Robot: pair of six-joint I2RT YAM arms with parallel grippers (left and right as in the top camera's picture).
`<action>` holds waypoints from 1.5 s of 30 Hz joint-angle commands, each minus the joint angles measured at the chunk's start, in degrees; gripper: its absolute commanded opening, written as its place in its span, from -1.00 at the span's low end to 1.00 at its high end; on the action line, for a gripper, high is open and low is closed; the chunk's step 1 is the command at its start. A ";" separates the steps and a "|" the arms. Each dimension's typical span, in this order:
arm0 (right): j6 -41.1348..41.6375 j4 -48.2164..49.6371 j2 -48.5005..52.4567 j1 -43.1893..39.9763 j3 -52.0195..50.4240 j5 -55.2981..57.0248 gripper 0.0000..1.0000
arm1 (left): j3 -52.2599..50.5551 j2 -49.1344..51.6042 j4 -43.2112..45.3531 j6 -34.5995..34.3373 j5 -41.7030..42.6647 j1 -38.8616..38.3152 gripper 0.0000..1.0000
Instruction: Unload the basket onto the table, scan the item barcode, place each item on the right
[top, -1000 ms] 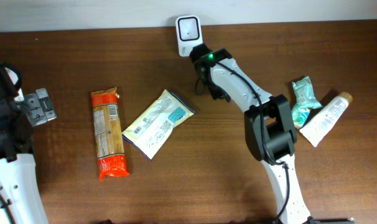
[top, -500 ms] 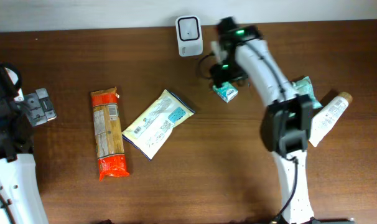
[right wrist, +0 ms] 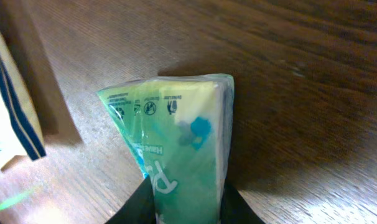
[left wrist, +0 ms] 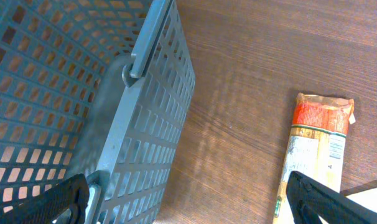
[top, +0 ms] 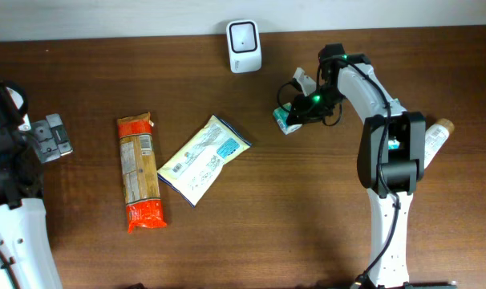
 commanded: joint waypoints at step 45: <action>-26.34 62.20 4.31 22.73 15.04 67.73 -0.92 | 0.31 -0.24 0.09 0.72 -0.42 0.17 0.98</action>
